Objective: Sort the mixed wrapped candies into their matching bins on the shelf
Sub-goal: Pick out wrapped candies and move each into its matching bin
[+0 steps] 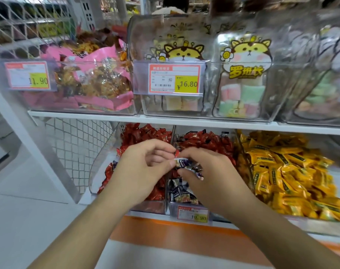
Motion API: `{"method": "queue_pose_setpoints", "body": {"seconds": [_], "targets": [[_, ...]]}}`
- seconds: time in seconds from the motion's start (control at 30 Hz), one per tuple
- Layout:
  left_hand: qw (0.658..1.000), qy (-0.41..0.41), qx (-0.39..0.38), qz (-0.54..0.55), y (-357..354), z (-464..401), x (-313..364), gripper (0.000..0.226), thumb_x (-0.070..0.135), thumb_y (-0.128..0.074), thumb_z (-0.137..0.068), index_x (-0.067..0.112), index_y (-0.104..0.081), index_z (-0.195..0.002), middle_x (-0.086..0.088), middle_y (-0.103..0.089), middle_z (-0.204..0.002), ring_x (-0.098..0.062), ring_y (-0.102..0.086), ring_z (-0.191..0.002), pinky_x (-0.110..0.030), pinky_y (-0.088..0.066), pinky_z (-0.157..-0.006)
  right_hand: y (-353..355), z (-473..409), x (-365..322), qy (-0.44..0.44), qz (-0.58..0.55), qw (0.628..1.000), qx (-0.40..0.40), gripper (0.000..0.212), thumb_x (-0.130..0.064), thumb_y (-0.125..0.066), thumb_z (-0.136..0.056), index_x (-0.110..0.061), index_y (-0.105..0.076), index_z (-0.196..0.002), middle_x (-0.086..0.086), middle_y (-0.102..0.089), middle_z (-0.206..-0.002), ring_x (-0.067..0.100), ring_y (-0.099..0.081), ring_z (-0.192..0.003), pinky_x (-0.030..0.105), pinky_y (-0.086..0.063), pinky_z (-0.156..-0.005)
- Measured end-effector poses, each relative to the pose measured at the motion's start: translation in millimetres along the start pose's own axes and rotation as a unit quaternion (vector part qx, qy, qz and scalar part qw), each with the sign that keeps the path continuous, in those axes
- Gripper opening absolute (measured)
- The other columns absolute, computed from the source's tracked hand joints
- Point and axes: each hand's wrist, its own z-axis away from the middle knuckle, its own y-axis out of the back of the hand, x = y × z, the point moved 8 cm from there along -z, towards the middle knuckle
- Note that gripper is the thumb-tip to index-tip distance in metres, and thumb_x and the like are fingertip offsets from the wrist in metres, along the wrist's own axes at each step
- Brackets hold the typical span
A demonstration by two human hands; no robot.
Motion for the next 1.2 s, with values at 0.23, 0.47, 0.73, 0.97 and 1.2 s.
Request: {"method": "queue_pose_setpoints", "body": {"seconds": [0.23, 0.47, 0.73, 0.97, 1.2], "targets": [[0.963, -0.005, 0.142, -0.228, 76.5, -6.2, -23.0, 0.023, 0.027, -0.074, -0.092, 0.036, -0.07, -0.114, 0.018, -0.07, -0.111, -0.001, -0.063, -0.106, -0.02, -0.047, -0.092, 4.9, 2.2, 34.6, -0.091, 0.083, 0.992, -0.021, 0.05, -0.032, -0.066, -0.098, -0.032, -0.052, -0.146, -0.01, -0.058, -0.143, 0.015, -0.057, -0.127, 0.032, -0.052, -0.102], [0.944, 0.106, 0.08, -0.302, 117.4, -11.3, -90.9, 0.068, 0.045, -0.056, -0.102, 0.024, -0.03, -0.162, 0.001, -0.035, -0.165, -0.019, -0.04, -0.147, -0.036, -0.03, -0.119, -9.4, -5.1, 17.2, -0.049, 0.083, 0.995, -0.038, 0.047, -0.027, -0.061, -0.1, -0.032, -0.051, -0.146, -0.013, -0.053, -0.146, 0.008, -0.051, -0.132, 0.013, -0.036, -0.098], [0.973, 0.188, -0.019, -0.131, 118.5, -8.9, -129.2, 0.068, 0.086, -0.039, -0.088, 0.072, -0.011, -0.148, 0.025, -0.044, -0.148, -0.017, -0.054, -0.132, -0.046, -0.044, -0.113, -63.3, -33.4, -51.5, 0.049, 0.035, 0.995, -0.084, 0.041, -0.024, -0.059, -0.102, -0.031, -0.056, -0.142, -0.017, -0.054, -0.142, -0.001, -0.045, -0.132, -0.001, -0.025, -0.103], [0.975, 0.217, -0.031, -0.047, 123.8, -10.1, -144.6, 0.08, 0.108, -0.018, -0.065, 0.081, -0.016, -0.14, 0.027, -0.034, -0.161, -0.017, -0.043, -0.145, -0.051, -0.028, -0.123, -154.7, -112.7, -75.8, 0.044, 0.007, 0.99, -0.134, 0.046, -0.028, -0.069, -0.094, -0.027, -0.058, -0.139, -0.004, -0.059, -0.137, 0.017, -0.053, -0.128, 0.038, -0.048, -0.108], [0.977, 0.203, -0.058, -0.03, 118.5, -11.9, -143.6, 0.076, 0.099, -0.016, -0.078, 0.072, -0.011, -0.148, 0.028, -0.028, -0.163, -0.01, -0.033, -0.15, -0.046, -0.025, -0.126, -196.5, -137.5, -60.0, 0.007, 0.048, 0.983, -0.178, 0.061, -0.042, -0.073, -0.071, -0.036, -0.065, -0.131, -0.009, -0.068, -0.124, 0.016, -0.061, -0.117, 0.037, -0.054, -0.098]]}}
